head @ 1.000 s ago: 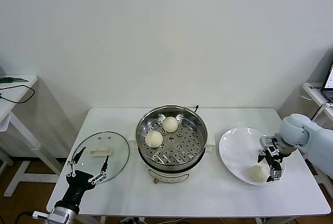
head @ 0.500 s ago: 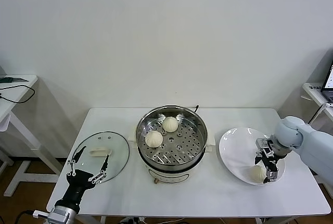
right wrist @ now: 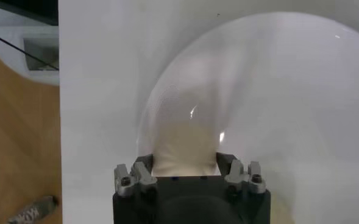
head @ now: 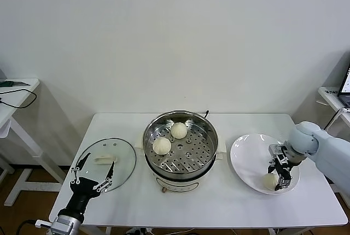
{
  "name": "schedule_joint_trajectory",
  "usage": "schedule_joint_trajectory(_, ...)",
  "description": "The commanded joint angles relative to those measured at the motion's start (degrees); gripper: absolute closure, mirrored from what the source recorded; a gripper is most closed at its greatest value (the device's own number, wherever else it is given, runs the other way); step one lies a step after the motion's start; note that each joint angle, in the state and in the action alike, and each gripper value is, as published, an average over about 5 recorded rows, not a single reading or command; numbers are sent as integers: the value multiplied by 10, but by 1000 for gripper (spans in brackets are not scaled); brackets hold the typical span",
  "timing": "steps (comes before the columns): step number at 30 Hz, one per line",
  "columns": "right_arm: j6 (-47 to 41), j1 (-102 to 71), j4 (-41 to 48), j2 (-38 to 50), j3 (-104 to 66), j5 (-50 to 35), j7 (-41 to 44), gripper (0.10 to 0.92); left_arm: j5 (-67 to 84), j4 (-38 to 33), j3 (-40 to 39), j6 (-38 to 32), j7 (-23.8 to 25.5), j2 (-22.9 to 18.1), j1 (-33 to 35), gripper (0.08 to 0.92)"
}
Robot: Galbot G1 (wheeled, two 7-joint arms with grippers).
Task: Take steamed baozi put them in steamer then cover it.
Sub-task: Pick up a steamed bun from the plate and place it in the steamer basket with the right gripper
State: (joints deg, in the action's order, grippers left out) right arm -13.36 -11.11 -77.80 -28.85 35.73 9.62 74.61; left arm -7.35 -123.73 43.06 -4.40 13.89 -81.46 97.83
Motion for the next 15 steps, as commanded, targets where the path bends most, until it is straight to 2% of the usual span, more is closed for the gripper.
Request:
schedule_joint_trajectory(1, 0, 56, -14, 26, 35, -36, 2, 338, -1, -2, -1, -1, 0, 0, 1, 177)
schedule_joint_trajectory(8, 33, 313, -51, 56, 217, -112, 15, 338, -3, -5, -6, 0, -1, 1, 3, 177)
schedule_joint_trajectory(15, 113, 557, -87, 3, 357, -170, 27, 338, -3, -8, -7, 0, -2, 2, 4, 177)
